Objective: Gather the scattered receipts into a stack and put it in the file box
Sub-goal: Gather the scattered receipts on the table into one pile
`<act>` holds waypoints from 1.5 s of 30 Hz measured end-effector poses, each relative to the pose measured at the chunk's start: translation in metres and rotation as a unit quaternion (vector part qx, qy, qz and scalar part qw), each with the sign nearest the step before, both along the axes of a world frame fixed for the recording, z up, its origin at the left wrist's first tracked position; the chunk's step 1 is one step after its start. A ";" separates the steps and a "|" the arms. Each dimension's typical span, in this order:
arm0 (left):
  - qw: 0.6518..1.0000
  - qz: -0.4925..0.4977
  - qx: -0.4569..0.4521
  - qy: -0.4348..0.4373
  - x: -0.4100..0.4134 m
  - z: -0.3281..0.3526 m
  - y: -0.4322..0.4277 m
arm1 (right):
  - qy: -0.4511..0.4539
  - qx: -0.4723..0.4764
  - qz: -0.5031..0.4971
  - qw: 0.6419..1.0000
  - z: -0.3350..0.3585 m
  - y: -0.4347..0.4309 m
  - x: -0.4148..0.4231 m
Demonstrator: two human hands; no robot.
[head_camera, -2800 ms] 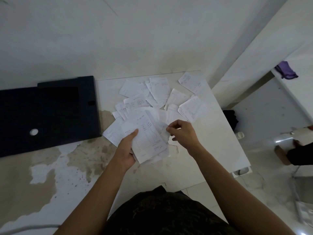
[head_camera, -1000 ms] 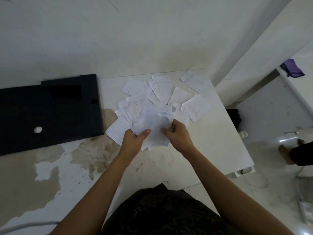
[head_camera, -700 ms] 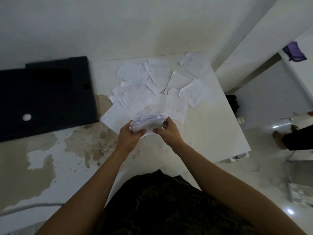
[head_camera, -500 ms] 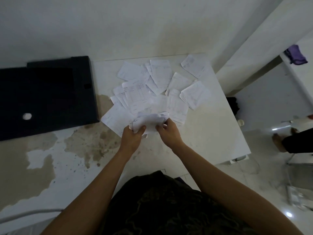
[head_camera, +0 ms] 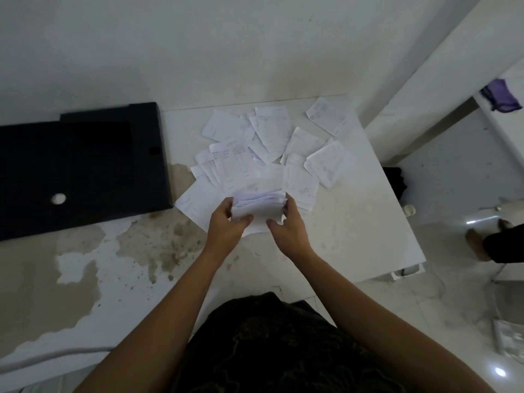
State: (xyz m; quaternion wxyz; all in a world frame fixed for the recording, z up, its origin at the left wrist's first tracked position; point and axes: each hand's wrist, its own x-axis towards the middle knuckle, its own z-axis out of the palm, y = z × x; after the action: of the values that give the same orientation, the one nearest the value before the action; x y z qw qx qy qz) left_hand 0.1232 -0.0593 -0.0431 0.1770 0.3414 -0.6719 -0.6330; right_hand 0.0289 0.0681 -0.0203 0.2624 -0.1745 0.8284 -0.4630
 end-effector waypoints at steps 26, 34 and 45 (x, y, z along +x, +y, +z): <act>0.999 0.008 0.034 -0.035 0.004 0.007 0.005 | -0.052 0.058 0.052 0.996 -0.013 0.017 -0.011; 0.996 0.046 0.072 -0.005 -0.007 0.009 0.005 | -0.023 -0.005 -0.014 1.000 0.003 0.009 -0.014; 0.966 0.084 0.242 -0.026 -0.002 0.016 -0.016 | -0.196 0.071 0.054 0.977 0.009 0.006 -0.008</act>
State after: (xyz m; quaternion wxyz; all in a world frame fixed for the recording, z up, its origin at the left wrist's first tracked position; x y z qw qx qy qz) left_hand 0.1210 -0.0755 -0.0270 0.1237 0.4455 -0.4719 -0.7507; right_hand 0.0210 0.0738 -0.0111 0.4561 -0.1058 0.7811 -0.4132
